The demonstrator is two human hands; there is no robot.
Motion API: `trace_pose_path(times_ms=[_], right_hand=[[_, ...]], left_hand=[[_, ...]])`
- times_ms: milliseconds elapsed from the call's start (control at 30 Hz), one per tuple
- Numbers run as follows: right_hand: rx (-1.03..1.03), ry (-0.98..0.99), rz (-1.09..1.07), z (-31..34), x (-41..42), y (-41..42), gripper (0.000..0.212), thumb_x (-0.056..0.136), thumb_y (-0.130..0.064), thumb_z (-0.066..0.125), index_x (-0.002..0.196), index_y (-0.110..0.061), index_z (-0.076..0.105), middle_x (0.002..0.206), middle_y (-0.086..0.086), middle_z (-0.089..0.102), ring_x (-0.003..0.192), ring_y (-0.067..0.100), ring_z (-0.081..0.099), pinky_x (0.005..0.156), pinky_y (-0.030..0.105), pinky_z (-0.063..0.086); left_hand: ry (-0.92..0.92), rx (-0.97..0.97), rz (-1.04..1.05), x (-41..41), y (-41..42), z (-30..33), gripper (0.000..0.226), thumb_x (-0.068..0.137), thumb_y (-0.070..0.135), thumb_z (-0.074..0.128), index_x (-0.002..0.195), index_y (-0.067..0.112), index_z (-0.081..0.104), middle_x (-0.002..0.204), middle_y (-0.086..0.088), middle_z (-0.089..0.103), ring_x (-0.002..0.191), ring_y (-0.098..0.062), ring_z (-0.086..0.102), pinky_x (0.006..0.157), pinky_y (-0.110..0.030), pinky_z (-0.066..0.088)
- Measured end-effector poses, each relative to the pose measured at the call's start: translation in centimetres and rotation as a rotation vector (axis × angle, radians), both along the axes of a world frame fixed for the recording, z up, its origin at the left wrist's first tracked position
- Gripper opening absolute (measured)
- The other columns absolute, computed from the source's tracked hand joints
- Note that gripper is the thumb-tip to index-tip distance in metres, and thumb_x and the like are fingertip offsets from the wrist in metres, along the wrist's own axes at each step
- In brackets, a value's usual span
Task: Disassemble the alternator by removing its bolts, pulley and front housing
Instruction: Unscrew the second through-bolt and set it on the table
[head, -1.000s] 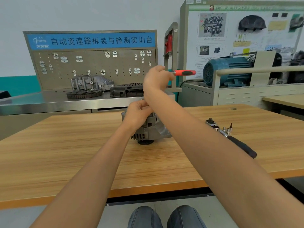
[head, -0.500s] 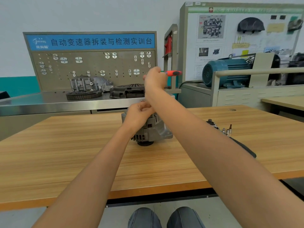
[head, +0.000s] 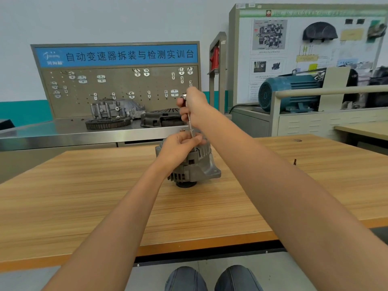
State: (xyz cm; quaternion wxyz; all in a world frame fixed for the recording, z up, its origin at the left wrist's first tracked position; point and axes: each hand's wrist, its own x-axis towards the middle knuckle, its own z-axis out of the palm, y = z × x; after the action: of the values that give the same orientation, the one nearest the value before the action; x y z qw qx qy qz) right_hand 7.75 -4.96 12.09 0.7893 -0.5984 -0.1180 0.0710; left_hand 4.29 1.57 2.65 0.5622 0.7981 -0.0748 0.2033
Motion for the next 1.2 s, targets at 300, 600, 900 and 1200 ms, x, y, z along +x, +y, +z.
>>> trace_pose_path(times_ms=[300,600,900,1200], right_hand=[[0.250,-0.076,-0.426,-0.9,-0.7,1.2,0.015,0.102,-0.021,0.026,0.100,-0.007,0.030,0.067,0.002,0.048,0.051,0.009,0.041,0.044,0.017,0.036],[0.173,-0.034,-0.159,-0.5,-0.2,-0.2,0.026,0.100,-0.015,0.026,0.082,-0.008,0.044,0.061,0.000,0.041,0.046,0.007,0.026,0.047,0.020,0.024],[0.052,-0.010,-0.053,0.1,-0.4,-0.5,0.024,0.097,-0.014,0.028,0.102,-0.008,0.050,0.062,-0.001,0.042,0.044,0.009,0.026,0.041,0.019,0.024],[0.326,-0.053,-0.348,-0.6,-0.5,0.5,0.017,0.102,-0.016,0.028,0.101,-0.003,0.040,0.065,0.002,0.052,0.048,0.005,0.043,0.037,0.013,0.033]], left_hand=[[-0.018,0.075,0.126,0.2,-0.2,-0.3,0.008,0.090,0.017,0.058,0.087,0.016,0.064,0.052,0.015,0.064,0.059,-0.014,0.057,0.058,-0.034,0.046],[-0.013,0.083,0.078,0.2,-0.3,-0.2,0.024,0.093,0.029,0.055,0.073,0.033,0.068,0.068,0.019,0.070,0.066,0.006,0.054,0.100,-0.045,0.040],[-0.019,0.040,0.056,0.1,-0.4,-0.2,0.013,0.092,0.035,0.058,0.090,0.028,0.069,0.080,0.018,0.072,0.090,-0.001,0.063,0.105,-0.044,0.039],[-0.064,0.017,0.136,0.4,-0.7,-0.4,0.022,0.089,0.018,0.060,0.071,0.029,0.063,0.070,0.014,0.069,0.060,0.008,0.061,0.075,-0.023,0.044]])
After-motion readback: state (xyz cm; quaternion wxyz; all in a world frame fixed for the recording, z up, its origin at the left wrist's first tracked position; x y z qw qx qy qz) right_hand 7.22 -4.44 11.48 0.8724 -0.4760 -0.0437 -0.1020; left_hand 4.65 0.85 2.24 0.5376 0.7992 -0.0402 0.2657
